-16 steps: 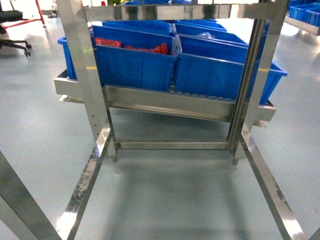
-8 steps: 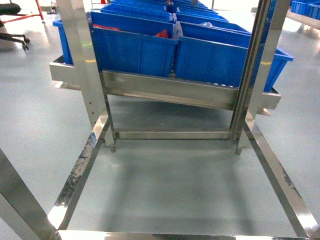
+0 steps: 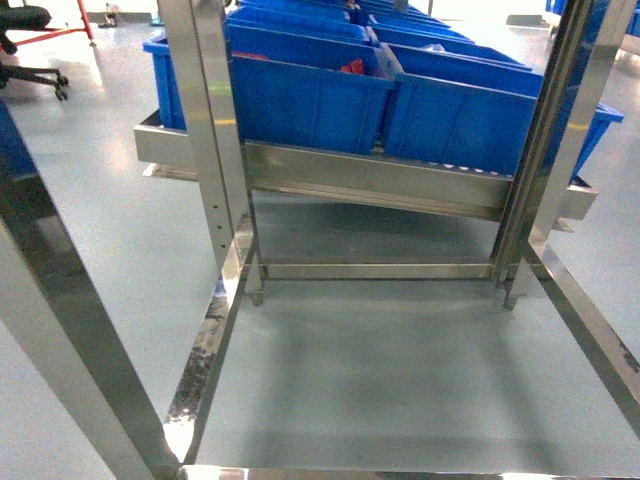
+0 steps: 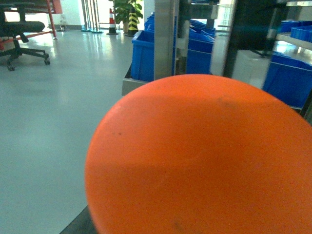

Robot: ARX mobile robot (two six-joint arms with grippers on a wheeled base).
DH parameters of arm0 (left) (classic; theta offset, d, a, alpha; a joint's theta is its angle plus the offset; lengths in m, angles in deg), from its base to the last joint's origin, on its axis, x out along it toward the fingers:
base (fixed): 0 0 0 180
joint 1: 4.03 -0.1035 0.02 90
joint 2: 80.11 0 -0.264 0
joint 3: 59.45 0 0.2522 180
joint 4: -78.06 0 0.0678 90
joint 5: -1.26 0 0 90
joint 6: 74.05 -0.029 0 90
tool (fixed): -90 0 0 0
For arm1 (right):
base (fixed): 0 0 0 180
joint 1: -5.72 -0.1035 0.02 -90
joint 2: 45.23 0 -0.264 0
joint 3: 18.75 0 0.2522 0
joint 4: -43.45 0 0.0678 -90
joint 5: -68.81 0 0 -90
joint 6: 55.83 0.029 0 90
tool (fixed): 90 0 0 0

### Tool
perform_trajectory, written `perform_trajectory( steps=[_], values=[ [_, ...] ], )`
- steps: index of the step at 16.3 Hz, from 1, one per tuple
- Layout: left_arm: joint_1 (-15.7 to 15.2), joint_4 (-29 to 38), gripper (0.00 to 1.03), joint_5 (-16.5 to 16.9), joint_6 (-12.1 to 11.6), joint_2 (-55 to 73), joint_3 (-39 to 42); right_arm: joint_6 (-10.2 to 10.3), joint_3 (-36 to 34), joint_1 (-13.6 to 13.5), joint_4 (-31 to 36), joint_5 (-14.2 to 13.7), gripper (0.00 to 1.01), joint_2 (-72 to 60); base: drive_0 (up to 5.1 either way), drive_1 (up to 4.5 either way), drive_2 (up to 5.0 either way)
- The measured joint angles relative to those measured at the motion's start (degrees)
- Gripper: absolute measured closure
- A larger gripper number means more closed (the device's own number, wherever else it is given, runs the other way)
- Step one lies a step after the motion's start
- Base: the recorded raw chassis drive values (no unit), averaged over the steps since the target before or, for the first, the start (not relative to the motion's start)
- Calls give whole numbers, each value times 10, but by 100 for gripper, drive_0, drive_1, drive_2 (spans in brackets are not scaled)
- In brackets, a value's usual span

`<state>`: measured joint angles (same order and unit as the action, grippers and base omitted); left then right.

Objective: Pick capacitor and pack into box

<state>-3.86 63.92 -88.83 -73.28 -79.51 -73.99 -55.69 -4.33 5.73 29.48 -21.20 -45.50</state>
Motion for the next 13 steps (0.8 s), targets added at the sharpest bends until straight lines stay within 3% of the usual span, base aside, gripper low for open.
perform_trajectory(
  steps=[13],
  values=[
    [0,1,59,1,0,0,0,0,0,0,-3,0,3,0,-497,249,249]
  ],
)
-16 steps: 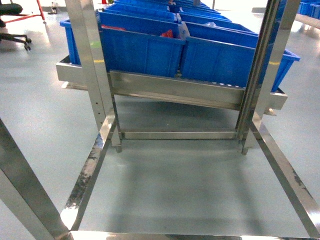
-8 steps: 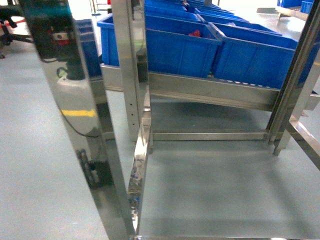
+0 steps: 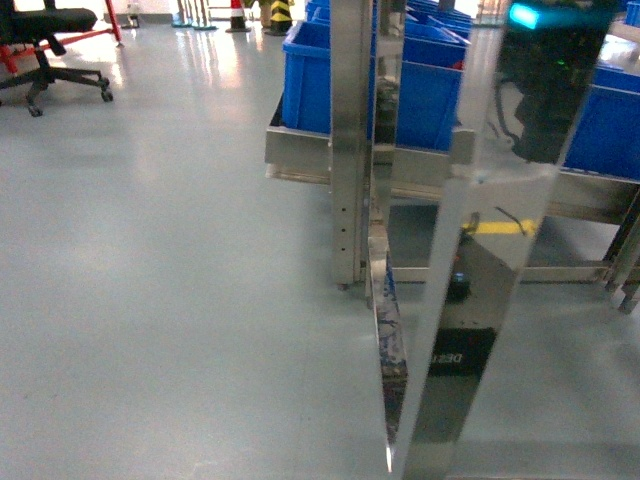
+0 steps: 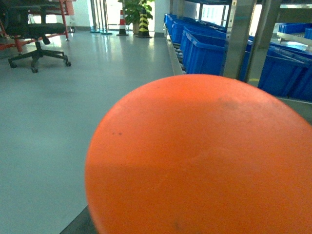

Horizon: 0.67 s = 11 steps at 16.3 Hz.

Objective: Pick capacitor and pack into box

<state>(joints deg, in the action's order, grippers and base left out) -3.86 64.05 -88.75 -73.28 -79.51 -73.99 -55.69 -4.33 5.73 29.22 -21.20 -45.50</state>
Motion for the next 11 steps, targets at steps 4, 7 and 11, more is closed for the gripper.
perform_trajectory(
  steps=[4,7,11],
  values=[
    [0,2,59,0,0,0,0,0,0,0,2,0,3,0,-491,254,254],
    [0,-1,59,0,0,0,0,0,0,0,1,0,3,0,-490,255,255],
    [0,-2,59,0,0,0,0,0,0,0,3,0,3,0,-502,244,244]
  ],
)
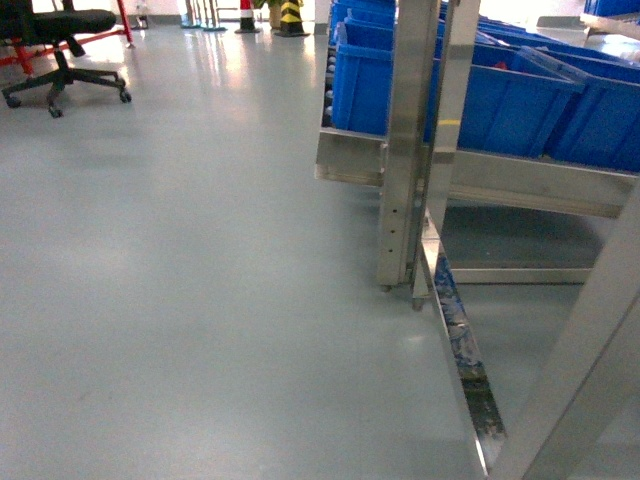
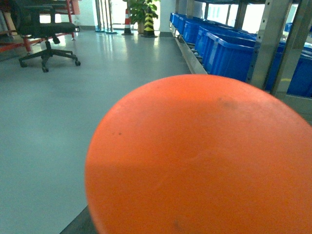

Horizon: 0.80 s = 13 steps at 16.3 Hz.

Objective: Pick capacitor and pack into box

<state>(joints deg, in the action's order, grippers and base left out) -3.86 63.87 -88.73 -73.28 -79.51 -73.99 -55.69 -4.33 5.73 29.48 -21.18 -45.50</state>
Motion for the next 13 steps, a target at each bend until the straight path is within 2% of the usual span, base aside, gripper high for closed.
perform_trajectory(
  steps=[13],
  values=[
    [0,0,59,0,0,0,0,0,0,0,-1,0,3,0,-501,241,241]
  ],
)
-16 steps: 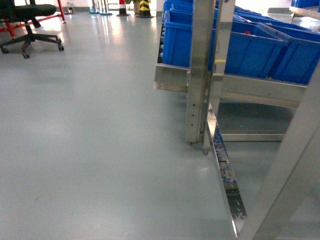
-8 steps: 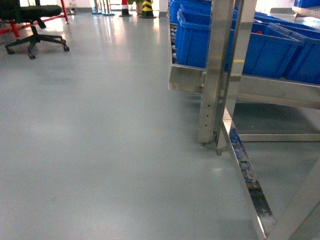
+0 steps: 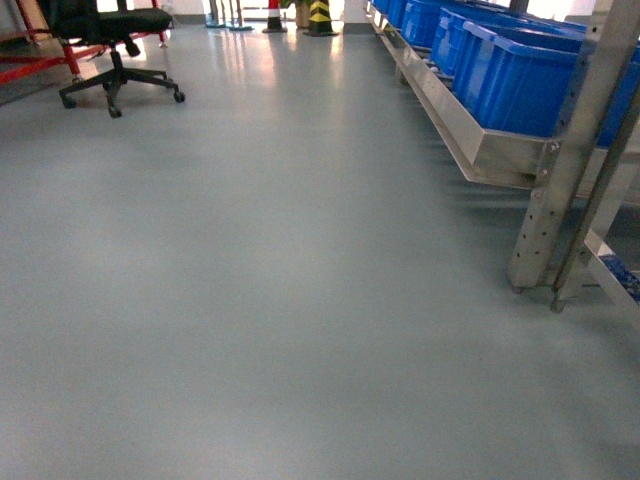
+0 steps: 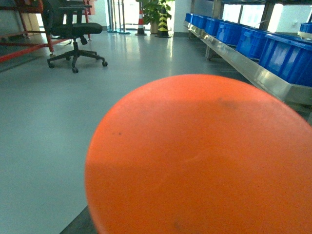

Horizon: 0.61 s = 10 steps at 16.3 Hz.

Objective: Pick capacitor and pack into box

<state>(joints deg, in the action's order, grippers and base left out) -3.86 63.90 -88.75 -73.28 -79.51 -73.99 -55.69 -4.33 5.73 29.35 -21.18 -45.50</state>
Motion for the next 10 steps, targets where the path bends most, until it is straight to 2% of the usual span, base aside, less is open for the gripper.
perform_trajectory(
  steps=[10],
  values=[
    [0,0,59,0,0,0,0,0,0,0,0,0,3,0,-499,242,242]
  ],
)
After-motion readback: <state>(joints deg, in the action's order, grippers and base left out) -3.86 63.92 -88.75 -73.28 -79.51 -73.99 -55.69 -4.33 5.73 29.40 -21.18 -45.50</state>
